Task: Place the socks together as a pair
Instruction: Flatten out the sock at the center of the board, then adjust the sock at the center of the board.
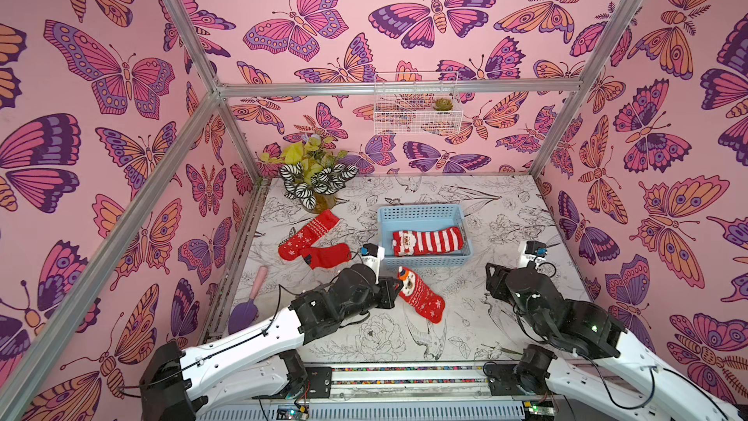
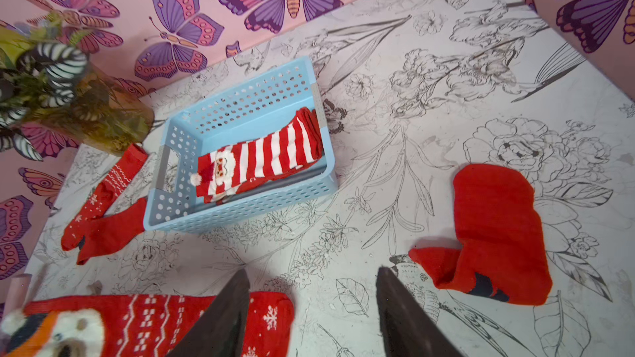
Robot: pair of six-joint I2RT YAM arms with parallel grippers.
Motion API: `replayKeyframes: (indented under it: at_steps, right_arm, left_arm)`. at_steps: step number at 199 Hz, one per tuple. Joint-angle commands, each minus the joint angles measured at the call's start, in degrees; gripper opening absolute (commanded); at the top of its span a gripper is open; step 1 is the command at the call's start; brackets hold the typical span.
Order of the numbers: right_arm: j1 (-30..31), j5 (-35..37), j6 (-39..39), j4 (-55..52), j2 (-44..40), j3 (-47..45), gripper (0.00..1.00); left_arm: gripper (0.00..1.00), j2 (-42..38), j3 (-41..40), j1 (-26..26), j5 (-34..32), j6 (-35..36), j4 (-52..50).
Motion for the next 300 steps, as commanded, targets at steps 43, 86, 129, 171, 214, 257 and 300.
replayKeyframes:
  at_steps: [43, 86, 129, 171, 214, 257, 300]
  right_arm:
    - [-0.12, -9.31, 2.52, 7.49, 8.74, -4.54, 0.51]
    - [0.77, -17.85, 5.97, 13.99, 16.08, -9.33, 0.43]
    - [5.49, -22.48, 10.39, 23.83, 25.43, -12.51, 0.44]
    - [8.04, -24.41, 13.78, 29.3, 35.25, -12.65, 0.43]
    - [8.14, -23.94, 14.89, 29.59, 38.63, -13.06, 0.4]
    - [8.14, -23.61, 15.04, 30.43, 39.71, -13.16, 0.13]
    - [8.13, -19.21, 12.96, 24.01, 40.3, -9.58, 0.0]
  left_arm:
    - [0.89, -12.32, -5.15, 2.29, -18.42, 5.82, -14.35]
    - [0.95, -9.58, -2.8, 5.04, -13.68, 11.88, -16.04]
    - [0.99, -3.49, -0.71, 6.07, -11.8, 17.63, -15.72]
    - [0.99, -3.08, -4.19, 8.68, -8.05, 15.36, -9.81]
    - [0.99, -2.39, -5.54, 12.46, -5.08, 13.33, -9.82]
    - [0.99, -1.55, -5.24, 14.69, -4.86, 12.74, -10.67]
    - [0.99, -0.75, -3.24, 17.29, -5.6, 13.17, -13.5]
